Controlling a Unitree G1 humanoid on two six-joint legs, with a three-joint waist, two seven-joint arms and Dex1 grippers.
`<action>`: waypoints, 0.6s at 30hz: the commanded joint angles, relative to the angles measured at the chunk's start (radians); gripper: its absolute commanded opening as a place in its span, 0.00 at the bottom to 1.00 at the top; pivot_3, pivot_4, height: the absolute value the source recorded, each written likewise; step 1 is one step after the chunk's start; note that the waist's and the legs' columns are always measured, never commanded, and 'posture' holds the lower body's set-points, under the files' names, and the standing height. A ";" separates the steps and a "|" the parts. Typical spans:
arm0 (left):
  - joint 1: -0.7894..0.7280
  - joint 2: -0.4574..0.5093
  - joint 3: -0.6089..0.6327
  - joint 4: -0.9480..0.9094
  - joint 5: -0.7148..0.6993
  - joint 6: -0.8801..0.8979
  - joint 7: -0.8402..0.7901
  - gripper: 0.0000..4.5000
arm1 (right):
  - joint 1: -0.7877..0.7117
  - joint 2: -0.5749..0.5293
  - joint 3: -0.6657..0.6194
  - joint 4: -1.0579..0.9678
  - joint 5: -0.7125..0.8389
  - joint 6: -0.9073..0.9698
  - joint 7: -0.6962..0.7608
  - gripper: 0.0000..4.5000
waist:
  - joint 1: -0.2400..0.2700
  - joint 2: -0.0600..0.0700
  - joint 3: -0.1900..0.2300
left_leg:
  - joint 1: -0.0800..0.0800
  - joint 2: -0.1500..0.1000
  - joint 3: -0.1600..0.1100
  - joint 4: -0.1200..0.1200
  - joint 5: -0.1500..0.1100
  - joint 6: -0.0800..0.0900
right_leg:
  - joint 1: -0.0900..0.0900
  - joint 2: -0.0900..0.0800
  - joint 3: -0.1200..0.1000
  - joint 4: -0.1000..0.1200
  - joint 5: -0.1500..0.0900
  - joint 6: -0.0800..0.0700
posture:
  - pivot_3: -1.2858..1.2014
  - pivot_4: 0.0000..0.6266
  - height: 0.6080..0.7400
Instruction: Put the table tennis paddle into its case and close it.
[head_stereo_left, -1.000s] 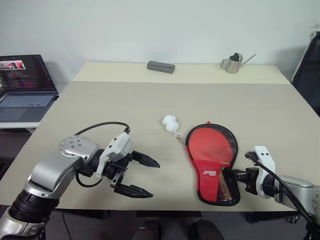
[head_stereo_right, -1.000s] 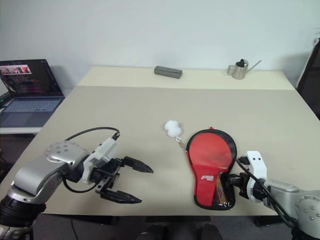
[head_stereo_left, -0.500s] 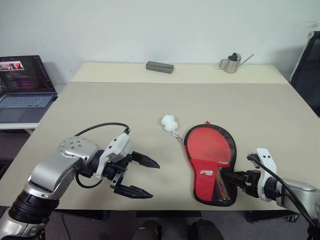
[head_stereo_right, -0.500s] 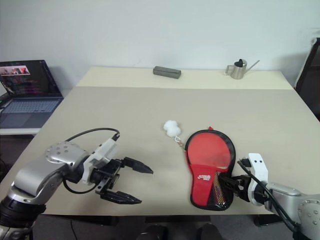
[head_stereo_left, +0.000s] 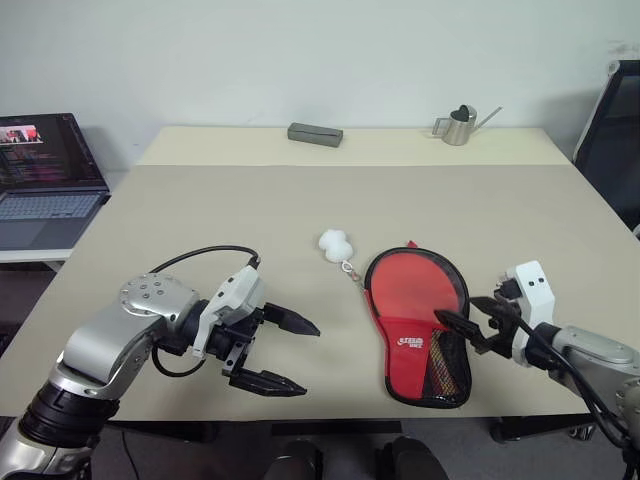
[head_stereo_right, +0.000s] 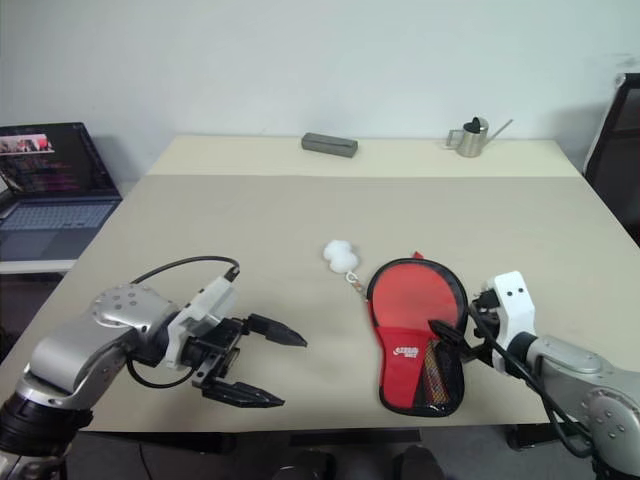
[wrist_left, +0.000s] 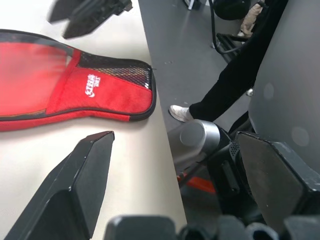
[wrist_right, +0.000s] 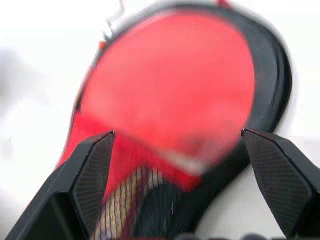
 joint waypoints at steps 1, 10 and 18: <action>-0.056 -0.047 0.038 0.061 0.019 -0.026 0.079 0.95 | -0.102 0.037 0.101 0.020 -0.077 -0.132 0.071 0.99 | -0.002 0.000 0.000 | 0.000 0.000 0.000 0.000 0.000 0.000 | 0.000 0.000 0.000 0.000 0.000 0.000 | 0.52 0.24 1.00; -0.181 -0.148 0.082 0.242 0.112 -0.080 0.288 0.95 | -0.214 0.120 0.294 0.197 -0.310 -0.369 0.189 0.99 | 0.001 0.000 0.000 | 0.000 -0.001 -0.001 0.001 0.000 -0.001 | 0.000 0.000 0.000 0.000 0.002 0.000 | 0.52 0.24 1.00; -0.218 -0.187 0.084 0.351 0.232 -0.167 0.417 0.95 | -0.144 0.206 0.322 0.339 -0.408 -0.493 0.239 0.99 | 0.001 0.000 0.000 | 0.000 -0.001 0.000 0.001 0.001 -0.004 | -0.002 0.000 0.002 0.000 0.002 0.000 | 0.52 0.24 1.00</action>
